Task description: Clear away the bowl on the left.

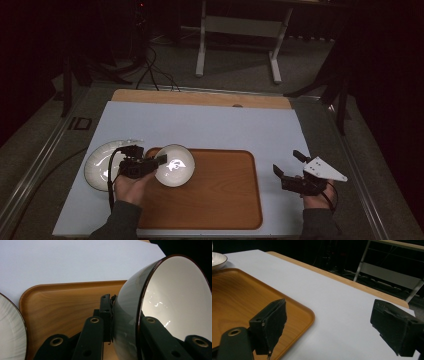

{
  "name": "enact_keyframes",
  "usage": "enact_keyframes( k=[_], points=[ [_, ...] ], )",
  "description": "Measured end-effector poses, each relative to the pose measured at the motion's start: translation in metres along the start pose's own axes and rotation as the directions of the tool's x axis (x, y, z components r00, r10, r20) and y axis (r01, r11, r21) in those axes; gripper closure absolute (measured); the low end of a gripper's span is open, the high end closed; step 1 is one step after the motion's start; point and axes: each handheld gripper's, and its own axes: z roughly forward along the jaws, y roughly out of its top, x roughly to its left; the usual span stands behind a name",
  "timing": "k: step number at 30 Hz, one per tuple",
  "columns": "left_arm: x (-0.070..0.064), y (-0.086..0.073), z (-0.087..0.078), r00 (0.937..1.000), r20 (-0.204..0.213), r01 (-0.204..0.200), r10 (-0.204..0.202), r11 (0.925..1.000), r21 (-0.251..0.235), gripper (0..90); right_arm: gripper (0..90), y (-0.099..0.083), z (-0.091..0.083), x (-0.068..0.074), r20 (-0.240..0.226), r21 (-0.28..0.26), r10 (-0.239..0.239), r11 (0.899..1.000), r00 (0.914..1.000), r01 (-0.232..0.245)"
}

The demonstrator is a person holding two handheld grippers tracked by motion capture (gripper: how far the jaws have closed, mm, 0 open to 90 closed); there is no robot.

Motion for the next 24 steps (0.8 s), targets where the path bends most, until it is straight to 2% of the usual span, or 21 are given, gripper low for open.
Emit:
enact_keyframes(
  k=[24],
  points=[
    [-0.008, -0.005, 0.013, 0.9999, -0.005, -0.014, 0.014, 0.9995, 0.026, 80.5, 13.2, 0.000, 0.000, 0.000, 0.000, -0.001, -0.001, 1.000, 1.0000, 0.001]
  ],
)
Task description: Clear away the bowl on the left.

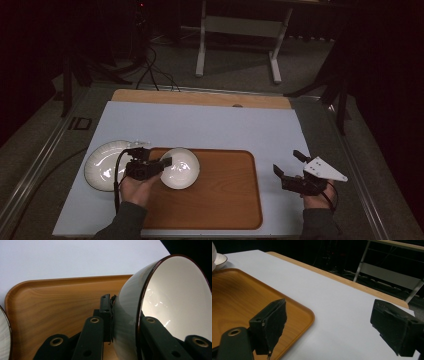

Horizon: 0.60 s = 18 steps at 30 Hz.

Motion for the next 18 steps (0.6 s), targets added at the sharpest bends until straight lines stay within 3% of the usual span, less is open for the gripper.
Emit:
enact_keyframes(
  k=[18],
  points=[
    [-0.002, -0.006, 0.016, 0.9998, -0.012, -0.016, 0.016, 0.9987, 0.049, 80.4, 13.2, 0.000, 0.000, 0.000, 0.001, 0.000, -0.002, 1.000, 1.0000, 0.002]
  ],
)
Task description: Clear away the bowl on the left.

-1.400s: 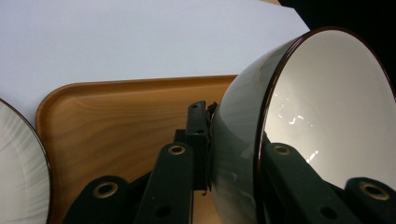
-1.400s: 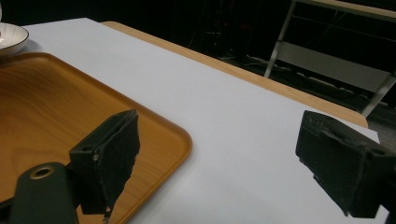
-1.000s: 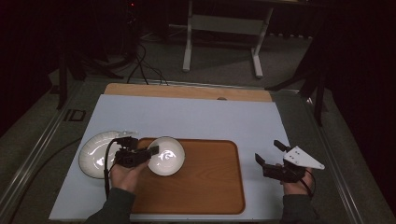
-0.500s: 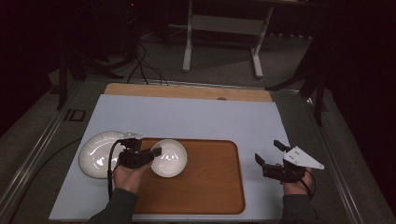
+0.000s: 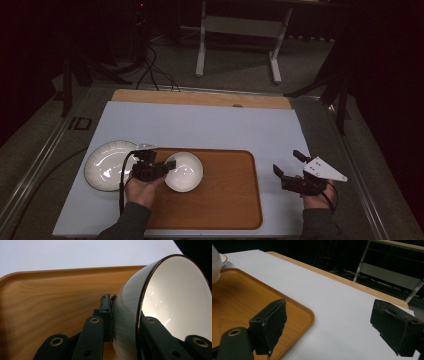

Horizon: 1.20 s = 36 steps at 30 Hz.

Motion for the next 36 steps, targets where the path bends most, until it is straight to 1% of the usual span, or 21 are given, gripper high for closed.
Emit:
enact_keyframes(
  k=[8, 11, 18, 23, 27, 31, 32, 36],
  points=[
    [-0.002, -0.004, 0.010, 0.9997, -0.015, -0.016, 0.017, 0.9992, 0.036, 80.4, 13.2, 0.000, 0.000, 0.000, 0.000, -0.001, -0.002, 1.000, 1.0000, 0.002],
    [-0.003, -0.005, 0.014, 0.9997, -0.012, -0.020, 0.020, 0.9986, 0.049, 80.4, 13.2, 0.000, 0.000, 0.000, 0.001, -0.002, -0.002, 1.000, 1.0000, 0.002],
    [-0.006, -0.009, 0.023, 0.9993, -0.022, -0.028, 0.030, 0.9966, 0.078, 80.4, 13.2, 0.000, 0.000, 0.000, 0.002, -0.002, -0.001, 1.000, 1.0000, 0.001],
    [-0.009, -0.011, 0.027, 0.9992, -0.014, -0.036, 0.038, 0.9952, 0.091, 80.4, 13.2, 0.000, 0.000, 0.000, 0.001, -0.001, 0.000, 1.000, 1.0000, 0.000],
    [-0.011, -0.013, 0.032, 0.9995, 0.014, -0.029, 0.027, 0.9940, 0.106, 80.3, 13.2, 0.000, 0.000, 0.000, 0.001, -0.002, -0.001, 1.000, 1.0000, 0.001],
    [-0.014, -0.014, 0.037, 0.9992, 0.015, -0.039, 0.038, 0.9916, 0.123, 79.9, 13.2, 0.000, 0.000, 0.000, 0.002, -0.002, -0.001, 1.000, 1.0000, 0.001],
    [-0.014, -0.015, 0.038, 0.9991, 0.012, -0.042, 0.041, 0.9912, 0.125, 79.7, 13.2, 0.000, 0.000, 0.000, 0.002, -0.002, 0.000, 1.000, 1.0000, 0.000],
    [-0.012, -0.016, 0.041, 0.9996, 0.012, -0.028, 0.027, 0.9936, 0.109, 79.7, 13.2, 0.000, 0.000, 0.000, 0.002, 0.000, 0.000, 1.000, 1.0000, 0.000]
  ],
)
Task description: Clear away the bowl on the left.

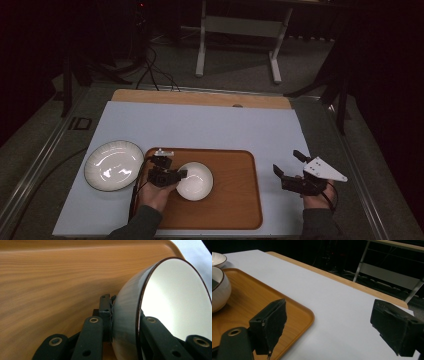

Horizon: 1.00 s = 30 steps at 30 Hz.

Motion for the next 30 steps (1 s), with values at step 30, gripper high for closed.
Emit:
enact_keyframes(
  k=[30],
  points=[
    [-0.013, 0.012, -0.025, 0.9897, -0.088, -0.124, 0.113, 0.9847, -0.123, 59.1, 13.2, 0.000, 0.000, 0.000, 0.001, 0.000, -0.007, 1.000, 1.0000, 0.007]
  ],
)
